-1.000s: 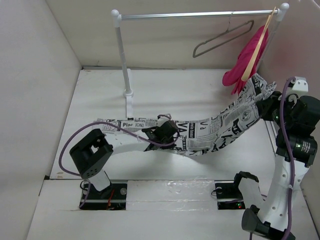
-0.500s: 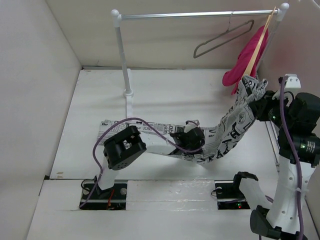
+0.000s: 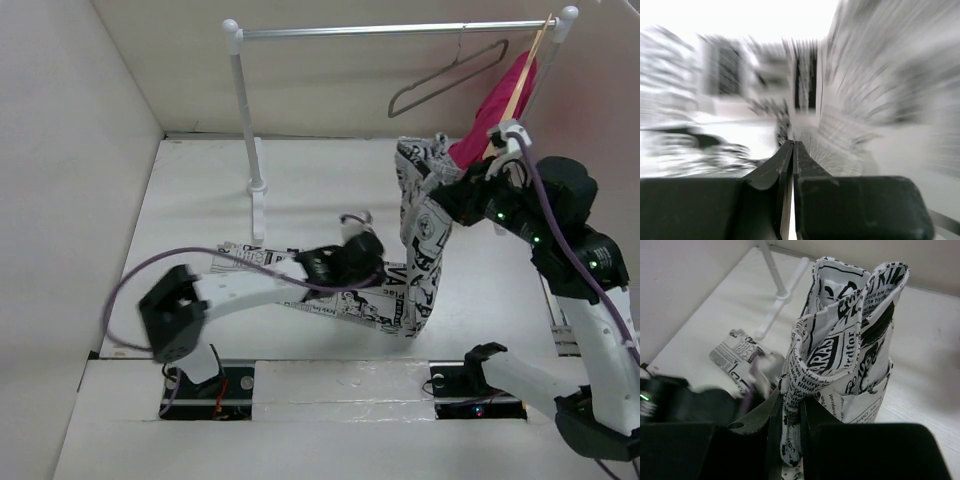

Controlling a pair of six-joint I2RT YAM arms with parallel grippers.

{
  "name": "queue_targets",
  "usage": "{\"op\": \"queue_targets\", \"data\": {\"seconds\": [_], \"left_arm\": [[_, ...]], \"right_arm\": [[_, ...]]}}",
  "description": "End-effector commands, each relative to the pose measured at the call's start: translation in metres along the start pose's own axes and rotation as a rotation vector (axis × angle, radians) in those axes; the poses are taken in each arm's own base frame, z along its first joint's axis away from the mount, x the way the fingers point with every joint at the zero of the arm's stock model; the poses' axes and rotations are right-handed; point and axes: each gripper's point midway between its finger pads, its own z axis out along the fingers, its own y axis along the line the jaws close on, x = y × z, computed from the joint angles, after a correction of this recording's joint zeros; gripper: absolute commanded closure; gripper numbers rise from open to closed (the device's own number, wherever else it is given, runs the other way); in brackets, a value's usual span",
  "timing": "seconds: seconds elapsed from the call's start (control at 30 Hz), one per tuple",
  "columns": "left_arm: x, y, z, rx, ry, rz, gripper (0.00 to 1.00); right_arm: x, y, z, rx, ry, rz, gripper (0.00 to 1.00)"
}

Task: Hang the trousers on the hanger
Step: Fold the trousers at the center of the board.

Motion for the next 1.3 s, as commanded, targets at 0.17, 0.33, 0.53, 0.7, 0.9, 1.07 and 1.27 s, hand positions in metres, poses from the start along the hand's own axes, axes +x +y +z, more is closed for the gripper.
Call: {"op": "queue_targets", "data": {"seconds": [0.17,0.33,0.53,0.7,0.9,1.07,1.27], "left_arm": [[-0.196,0.131,-0.223,-0.183,-0.684,-0.267,1.0],[-0.257,0.167,-0.329,-0.263,-0.95,-0.317,1.0],[-0.284,0.142,-0.389,-0.241,-1.078,-0.333,1.0],[-0.271,0.162,-0.39,-0.319,-1.077,-0.362,0.97],[-0.247,0.195,-0.339,-0.395,-0.983,-0.358,0.81],[-0.213,0.235,-0.232,-0.436,-0.76,-0.326,0.76],[-0.175,0.29,-0.141,-0.579,-0.541,-0.328,0.76]], "right_arm": [[-0.034,0.087,0.079,-0.123,-0.152,-0.005,1.0],[0.013,0.162,0.183,-0.239,-0.059,-0.013,1.0],[0.102,0.266,0.292,-0.399,0.076,-0.019,0.77],[0.177,0.315,0.301,-0.603,0.288,0.011,0.34],[0.179,0.261,0.251,-0.585,0.31,-0.019,0.34],[0.236,0.195,0.189,-0.47,0.436,-0.082,0.78],[0.29,0.135,0.125,-0.335,0.532,-0.093,1.0]]}}
